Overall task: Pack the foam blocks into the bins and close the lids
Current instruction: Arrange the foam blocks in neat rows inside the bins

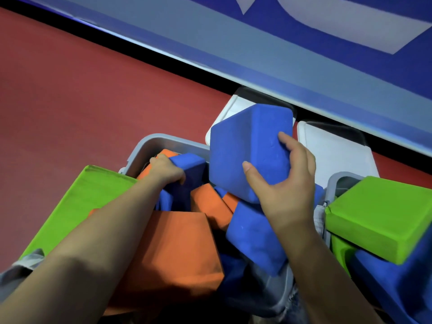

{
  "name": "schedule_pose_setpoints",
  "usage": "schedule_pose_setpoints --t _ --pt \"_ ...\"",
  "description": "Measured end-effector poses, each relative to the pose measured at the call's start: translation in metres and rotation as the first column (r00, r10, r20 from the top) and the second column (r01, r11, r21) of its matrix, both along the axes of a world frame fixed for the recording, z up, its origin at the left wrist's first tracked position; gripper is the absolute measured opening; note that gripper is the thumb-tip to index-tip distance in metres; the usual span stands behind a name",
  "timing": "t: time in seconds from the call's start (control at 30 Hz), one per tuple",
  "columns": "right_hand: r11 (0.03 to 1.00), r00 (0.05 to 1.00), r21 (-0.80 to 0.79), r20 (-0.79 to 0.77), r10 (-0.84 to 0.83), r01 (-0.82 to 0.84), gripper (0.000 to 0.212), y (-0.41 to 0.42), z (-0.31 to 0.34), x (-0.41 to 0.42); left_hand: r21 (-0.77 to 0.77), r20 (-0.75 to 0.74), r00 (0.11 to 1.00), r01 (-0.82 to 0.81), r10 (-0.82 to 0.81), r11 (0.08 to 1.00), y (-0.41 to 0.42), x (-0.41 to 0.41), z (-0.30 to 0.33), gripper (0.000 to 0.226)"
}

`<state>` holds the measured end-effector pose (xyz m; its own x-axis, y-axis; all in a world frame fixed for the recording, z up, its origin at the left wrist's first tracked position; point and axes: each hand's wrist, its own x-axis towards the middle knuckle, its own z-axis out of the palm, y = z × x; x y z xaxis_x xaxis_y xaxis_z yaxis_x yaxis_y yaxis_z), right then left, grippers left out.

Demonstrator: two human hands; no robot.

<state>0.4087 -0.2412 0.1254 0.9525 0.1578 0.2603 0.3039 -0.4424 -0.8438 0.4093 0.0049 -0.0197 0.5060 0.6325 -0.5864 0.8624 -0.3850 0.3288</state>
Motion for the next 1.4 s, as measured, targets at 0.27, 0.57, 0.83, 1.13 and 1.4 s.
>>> schedule_pose_setpoints --t 0.27,0.57,0.83,1.13,1.4 --pt "1.000 0.999 0.011 -0.044 0.006 -0.005 0.064 -0.003 -0.002 0.002 -0.011 -0.271 0.931 0.251 -0.244 0.968 -0.001 0.011 0.015 0.127" --pt "1.000 0.999 -0.024 -0.035 0.017 -0.017 0.064 -0.001 -0.008 0.002 0.127 -0.202 0.900 0.415 -0.386 0.901 -0.006 0.004 0.003 0.099" --pt "0.997 0.999 -0.051 -0.001 0.054 -0.054 0.065 0.008 -0.008 -0.001 0.048 -0.360 0.891 0.314 -0.277 0.948 0.003 0.006 0.029 0.090" --pt "0.992 0.994 -0.073 0.027 0.106 -0.104 0.064 0.013 -0.015 -0.005 0.020 -0.109 0.994 0.027 -0.024 0.999 0.013 0.009 0.043 0.094" --pt "0.993 0.994 -0.069 0.023 0.103 -0.101 0.065 0.009 -0.016 -0.003 0.061 -0.350 0.919 0.215 -0.181 0.975 -0.013 -0.023 -0.011 0.106"
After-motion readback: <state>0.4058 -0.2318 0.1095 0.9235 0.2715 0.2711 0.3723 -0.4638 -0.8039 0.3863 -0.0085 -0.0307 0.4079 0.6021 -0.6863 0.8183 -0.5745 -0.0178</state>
